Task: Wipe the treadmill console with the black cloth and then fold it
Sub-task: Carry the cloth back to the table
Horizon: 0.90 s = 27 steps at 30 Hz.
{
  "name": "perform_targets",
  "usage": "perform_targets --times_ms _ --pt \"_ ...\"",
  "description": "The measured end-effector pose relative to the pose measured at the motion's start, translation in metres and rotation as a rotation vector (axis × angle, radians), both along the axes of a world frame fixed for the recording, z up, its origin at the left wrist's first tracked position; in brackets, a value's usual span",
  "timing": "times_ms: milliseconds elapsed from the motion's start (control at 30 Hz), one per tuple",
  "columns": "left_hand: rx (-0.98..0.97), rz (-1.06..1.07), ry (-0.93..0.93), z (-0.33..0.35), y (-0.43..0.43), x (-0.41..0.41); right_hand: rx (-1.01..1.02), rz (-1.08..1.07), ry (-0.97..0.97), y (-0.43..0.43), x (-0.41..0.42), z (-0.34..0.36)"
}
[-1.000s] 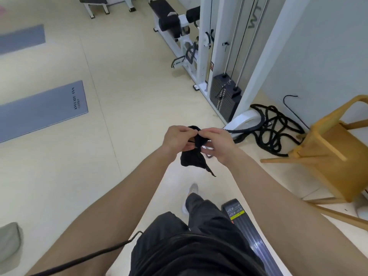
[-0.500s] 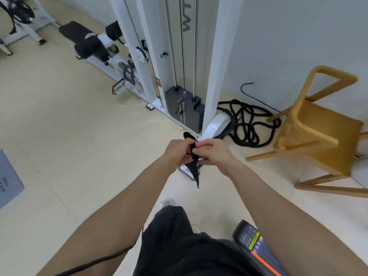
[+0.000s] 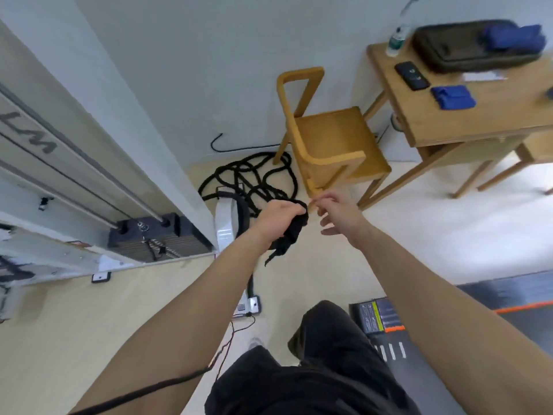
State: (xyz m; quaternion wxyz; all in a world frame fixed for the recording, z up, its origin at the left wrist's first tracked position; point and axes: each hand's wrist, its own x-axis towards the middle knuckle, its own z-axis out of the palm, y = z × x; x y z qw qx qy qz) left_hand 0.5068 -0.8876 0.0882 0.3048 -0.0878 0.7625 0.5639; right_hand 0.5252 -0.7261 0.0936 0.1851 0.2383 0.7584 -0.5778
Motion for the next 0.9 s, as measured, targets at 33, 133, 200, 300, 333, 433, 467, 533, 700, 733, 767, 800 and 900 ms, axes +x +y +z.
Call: perform_targets --times_ms 33,133,200,300,333,433,467,533,700,733,767,800,900 --pt "-0.015 -0.097 0.043 0.004 0.015 -0.014 0.041 -0.023 0.002 0.015 -0.01 0.001" --pt "-0.043 -0.295 0.131 0.011 0.067 -0.056 0.049 -0.107 -0.036 0.063 -0.04 0.003" --pt "-0.026 -0.36 0.155 0.013 0.107 -0.082 0.019 -0.164 -0.084 0.101 -0.058 0.001" --pt "-0.007 -0.504 0.223 0.016 0.173 -0.12 -0.053 -0.171 -0.132 0.163 -0.079 -0.001" --pt "-0.01 -0.572 0.243 0.017 0.197 -0.132 -0.071 -0.176 -0.128 0.186 -0.084 -0.001" --pt "-0.013 -0.754 0.268 0.026 0.268 -0.158 -0.074 -0.21 -0.103 0.252 -0.094 0.004" --pt "-0.015 -0.795 0.262 0.03 0.292 -0.166 -0.061 -0.228 -0.099 0.274 -0.098 0.008" --pt "-0.017 -0.866 0.253 0.034 0.338 -0.18 -0.009 -0.29 -0.115 0.316 -0.101 0.016" --pt "-0.022 -1.108 0.242 0.04 0.447 -0.204 0.203 -0.398 -0.218 0.416 -0.096 0.022" --pt "-0.028 -1.166 0.244 0.039 0.468 -0.21 0.221 -0.428 -0.233 0.435 -0.095 0.021" --pt "-0.031 -1.219 0.245 0.039 0.489 -0.217 0.227 -0.466 -0.245 0.454 -0.093 0.021" --pt "-0.038 -1.266 0.242 0.037 0.511 -0.225 0.222 -0.509 -0.252 0.473 -0.092 0.021" --pt "-0.074 -1.348 0.246 0.03 0.577 -0.252 0.187 -0.638 -0.248 0.534 -0.092 0.028"
